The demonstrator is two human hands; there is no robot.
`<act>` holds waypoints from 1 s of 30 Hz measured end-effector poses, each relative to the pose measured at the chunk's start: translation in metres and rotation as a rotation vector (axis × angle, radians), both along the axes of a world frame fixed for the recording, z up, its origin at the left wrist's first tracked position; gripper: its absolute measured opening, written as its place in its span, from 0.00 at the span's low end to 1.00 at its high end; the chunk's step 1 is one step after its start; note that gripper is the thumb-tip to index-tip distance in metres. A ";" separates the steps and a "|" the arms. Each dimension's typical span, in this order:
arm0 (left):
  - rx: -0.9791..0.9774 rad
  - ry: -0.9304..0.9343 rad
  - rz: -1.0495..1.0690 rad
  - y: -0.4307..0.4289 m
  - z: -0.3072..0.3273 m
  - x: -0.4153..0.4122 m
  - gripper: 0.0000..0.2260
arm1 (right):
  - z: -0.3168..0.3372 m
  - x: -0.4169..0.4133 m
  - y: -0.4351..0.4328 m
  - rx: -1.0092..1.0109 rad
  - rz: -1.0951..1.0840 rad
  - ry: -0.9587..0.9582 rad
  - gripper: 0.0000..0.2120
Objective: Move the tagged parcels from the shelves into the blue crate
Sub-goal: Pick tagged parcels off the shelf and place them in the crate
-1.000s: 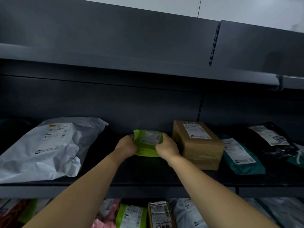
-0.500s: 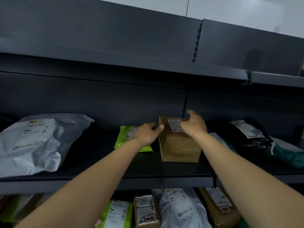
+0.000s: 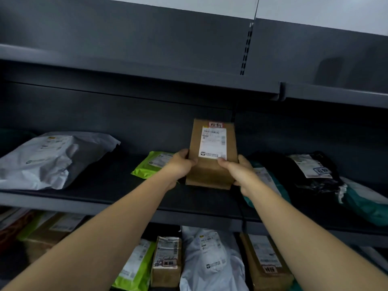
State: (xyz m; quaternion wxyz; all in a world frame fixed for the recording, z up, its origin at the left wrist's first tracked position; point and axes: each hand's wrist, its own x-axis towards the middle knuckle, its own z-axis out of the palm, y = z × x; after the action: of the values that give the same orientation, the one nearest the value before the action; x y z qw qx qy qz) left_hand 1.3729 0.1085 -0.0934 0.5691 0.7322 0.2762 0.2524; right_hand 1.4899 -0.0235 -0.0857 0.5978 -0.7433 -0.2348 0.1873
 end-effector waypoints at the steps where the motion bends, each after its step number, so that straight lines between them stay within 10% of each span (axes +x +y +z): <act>1: 0.019 -0.047 0.012 -0.001 0.001 -0.003 0.22 | -0.002 -0.002 0.001 0.053 0.006 -0.050 0.22; 19: 0.166 -0.074 0.517 -0.010 0.005 -0.174 0.23 | -0.010 -0.130 0.064 0.228 0.484 -0.115 0.19; 24: 0.211 -0.004 0.662 -0.014 0.007 -0.242 0.25 | -0.011 -0.189 0.087 0.261 0.599 -0.157 0.37; 30: 0.228 0.046 0.816 -0.029 0.004 -0.322 0.25 | -0.014 -0.262 0.101 0.286 0.795 -0.164 0.35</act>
State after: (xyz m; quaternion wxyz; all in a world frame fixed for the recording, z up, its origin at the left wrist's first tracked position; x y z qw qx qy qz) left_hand 1.0505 0.0794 -0.0895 0.3315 0.6265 0.5263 0.4697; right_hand 1.2275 0.0773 -0.0998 0.5555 -0.5168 -0.5735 0.3089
